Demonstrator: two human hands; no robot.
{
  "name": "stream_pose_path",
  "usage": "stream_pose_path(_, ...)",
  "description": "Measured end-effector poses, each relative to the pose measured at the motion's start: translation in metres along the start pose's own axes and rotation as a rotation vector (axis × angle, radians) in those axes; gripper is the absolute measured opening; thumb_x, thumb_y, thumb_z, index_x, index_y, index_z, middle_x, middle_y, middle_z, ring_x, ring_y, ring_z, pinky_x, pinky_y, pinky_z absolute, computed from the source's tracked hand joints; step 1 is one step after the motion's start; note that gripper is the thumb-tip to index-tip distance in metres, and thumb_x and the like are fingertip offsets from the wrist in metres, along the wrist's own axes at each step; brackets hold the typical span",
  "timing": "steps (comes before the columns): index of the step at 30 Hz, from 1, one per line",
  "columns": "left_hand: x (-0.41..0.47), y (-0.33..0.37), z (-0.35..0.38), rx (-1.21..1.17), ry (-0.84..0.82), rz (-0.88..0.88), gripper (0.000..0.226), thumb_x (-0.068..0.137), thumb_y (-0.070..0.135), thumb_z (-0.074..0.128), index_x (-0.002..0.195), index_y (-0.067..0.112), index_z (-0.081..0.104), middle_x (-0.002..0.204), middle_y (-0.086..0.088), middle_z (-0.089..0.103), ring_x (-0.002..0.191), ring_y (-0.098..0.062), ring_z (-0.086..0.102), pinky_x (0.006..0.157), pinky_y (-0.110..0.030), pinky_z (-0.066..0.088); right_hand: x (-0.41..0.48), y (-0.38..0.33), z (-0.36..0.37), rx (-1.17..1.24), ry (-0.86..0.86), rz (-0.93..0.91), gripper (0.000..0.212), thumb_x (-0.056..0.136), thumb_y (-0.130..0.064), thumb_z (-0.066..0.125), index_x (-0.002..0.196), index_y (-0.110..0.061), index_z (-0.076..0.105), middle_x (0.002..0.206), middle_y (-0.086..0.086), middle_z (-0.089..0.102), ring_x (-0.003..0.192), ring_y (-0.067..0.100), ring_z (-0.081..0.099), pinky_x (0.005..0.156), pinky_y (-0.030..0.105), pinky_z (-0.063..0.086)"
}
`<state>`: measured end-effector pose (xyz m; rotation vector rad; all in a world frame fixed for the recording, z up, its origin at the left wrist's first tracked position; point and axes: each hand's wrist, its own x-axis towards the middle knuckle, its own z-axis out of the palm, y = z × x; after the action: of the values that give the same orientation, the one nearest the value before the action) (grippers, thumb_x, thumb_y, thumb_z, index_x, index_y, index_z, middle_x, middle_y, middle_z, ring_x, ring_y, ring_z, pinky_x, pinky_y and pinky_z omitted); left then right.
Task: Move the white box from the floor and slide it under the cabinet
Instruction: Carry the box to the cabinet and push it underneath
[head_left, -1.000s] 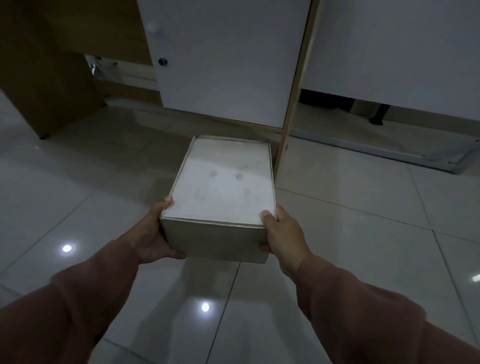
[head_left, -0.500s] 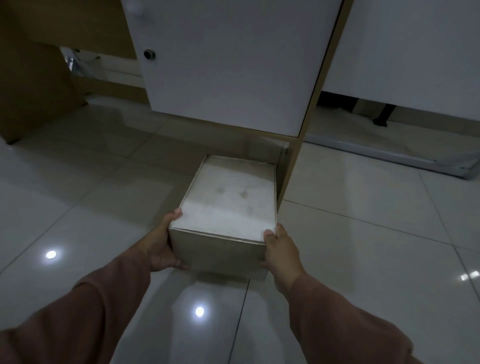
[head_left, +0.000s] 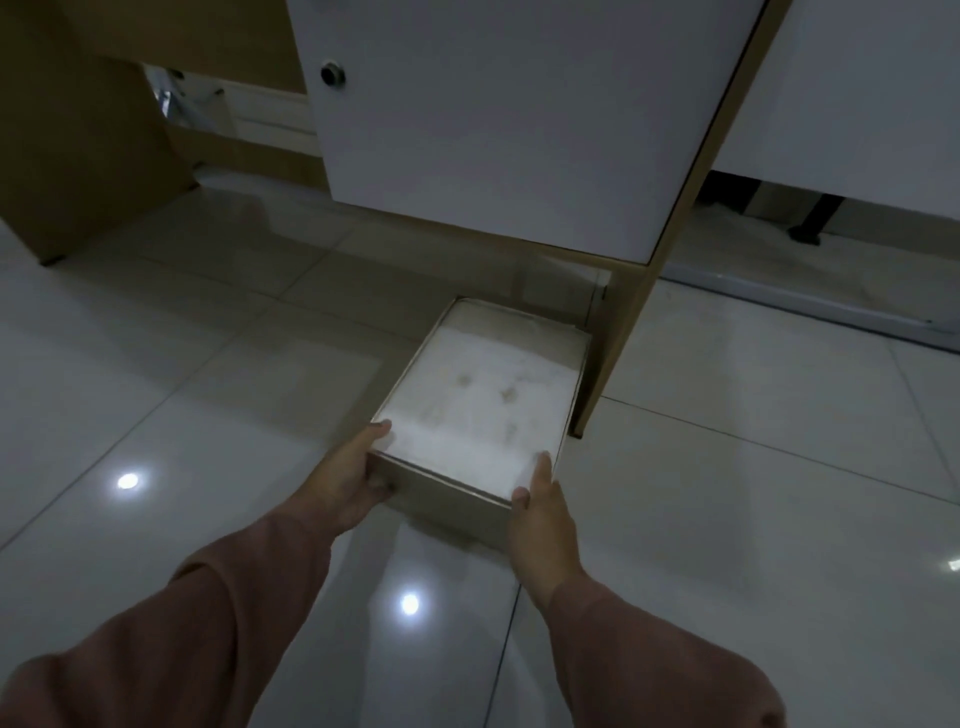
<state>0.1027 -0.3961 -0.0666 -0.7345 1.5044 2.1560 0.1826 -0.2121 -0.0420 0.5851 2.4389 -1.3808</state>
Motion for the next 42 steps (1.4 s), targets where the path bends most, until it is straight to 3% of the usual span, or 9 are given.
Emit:
stream_pose_path(5, -0.014, -0.028, 0.017, 0.215, 0.284, 0.348, 0.035, 0.084, 0.012, 0.063, 0.112, 0.024, 0.045, 0.110, -0.009, 0.063, 0.106, -0.029, 0.062, 0.096, -0.042, 0.048, -0.001, -0.003, -0.002, -0.269, -0.040, -0.102, 0.058, 0.101, -0.006, 0.028, 0.152, -0.010, 0.001, 0.160, 0.015, -0.019, 0.149, 0.029, -0.013, 0.118, 0.030, 0.011)
stream_pose_path(10, -0.037, -0.053, 0.051, -0.100, 0.021, 0.074, 0.053, 0.094, 0.011, 0.053, 0.138, 0.030, 0.031, 0.120, -0.016, 0.065, 0.108, -0.034, 0.065, 0.094, -0.047, 0.051, -0.010, 0.002, -0.001, -0.627, -0.072, -0.297, 0.070, 0.090, 0.007, 0.032, 0.153, -0.017, 0.010, 0.162, 0.015, -0.011, 0.148, 0.031, -0.017, 0.123, 0.040, 0.005)
stream_pose_path(14, -0.040, -0.060, 0.067, -0.143, 0.037, 0.087, 0.103, 0.093, 0.000, 0.048, 0.140, 0.054, -0.026, 0.126, -0.029, 0.061, 0.109, -0.041, 0.066, 0.083, -0.045, 0.058, -0.010, 0.004, -0.011, -0.743, -0.115, -0.409, 0.062, 0.095, 0.001, 0.028, 0.152, -0.021, 0.017, 0.162, 0.019, 0.001, 0.150, 0.034, -0.005, 0.122, 0.040, 0.006)
stream_pose_path(21, -0.026, -0.050, 0.086, -0.187, 0.099, 0.080, 0.104, 0.092, -0.008, 0.045, 0.144, 0.048, -0.026, 0.132, -0.030, 0.055, 0.095, -0.035, 0.063, 0.085, -0.045, 0.055, 0.010, 0.000, -0.022, -0.807, -0.107, -0.454, 0.056, 0.097, -0.003, 0.031, 0.150, -0.020, 0.024, 0.161, 0.020, 0.011, 0.149, 0.036, 0.006, 0.121, 0.041, 0.012)
stream_pose_path(27, -0.002, -0.045, 0.103, -0.187, 0.114, 0.095, 0.102, 0.091, -0.006, 0.047, 0.147, 0.046, -0.021, 0.093, -0.017, 0.060, 0.080, -0.029, 0.062, 0.079, -0.046, 0.054, 0.024, -0.010, -0.010, -0.777, 0.016, -0.458, 0.045, 0.090, -0.005, 0.039, 0.134, 0.003, 0.044, 0.137, 0.026, 0.044, 0.127, 0.041, 0.040, 0.110, 0.047, 0.033)
stream_pose_path(30, 0.012, -0.042, 0.112, -0.148, 0.117, 0.096, 0.103, 0.091, -0.006, 0.048, 0.146, 0.046, -0.023, 0.113, -0.015, 0.060, 0.097, -0.032, 0.064, 0.098, -0.049, 0.050, 0.030, -0.009, -0.006, -0.821, -0.010, -0.432, 0.054, 0.091, -0.002, 0.038, 0.143, 0.008, 0.027, 0.150, 0.028, 0.029, 0.134, 0.041, 0.032, 0.116, 0.046, 0.026)
stream_pose_path(33, 0.035, -0.038, 0.118, -0.156, 0.091, 0.087, 0.101, 0.092, -0.004, 0.047, 0.146, 0.047, -0.022, 0.098, -0.011, 0.062, 0.081, -0.027, 0.063, 0.083, -0.045, 0.054, 0.041, -0.009, -0.015, -0.800, -0.020, -0.415, 0.058, 0.093, 0.000, 0.033, 0.148, 0.007, 0.014, 0.158, 0.026, 0.013, 0.144, 0.039, 0.016, 0.122, 0.042, 0.013)
stream_pose_path(37, 0.049, -0.034, 0.128, -0.190, 0.039, 0.051, 0.095, 0.093, 0.004, 0.048, 0.148, 0.043, -0.019, 0.123, -0.017, 0.058, 0.081, -0.026, 0.064, 0.059, -0.033, 0.057, 0.046, -0.005, -0.024, -0.723, -0.002, -0.425, 0.060, 0.093, 0.004, 0.033, 0.149, 0.004, 0.011, 0.160, 0.022, 0.006, 0.149, 0.037, 0.003, 0.124, 0.041, 0.006)
stream_pose_path(42, 0.050, -0.032, 0.148, -0.198, 0.069, 0.108, 0.101, 0.093, 0.000, 0.049, 0.146, 0.044, -0.025, 0.132, -0.021, 0.057, 0.113, -0.037, 0.063, 0.080, -0.039, 0.054, 0.052, 0.003, -0.033, -0.665, -0.023, -0.381, 0.067, 0.092, 0.005, 0.034, 0.150, 0.001, 0.000, 0.162, 0.019, -0.007, 0.149, 0.036, -0.008, 0.122, 0.037, 0.000)
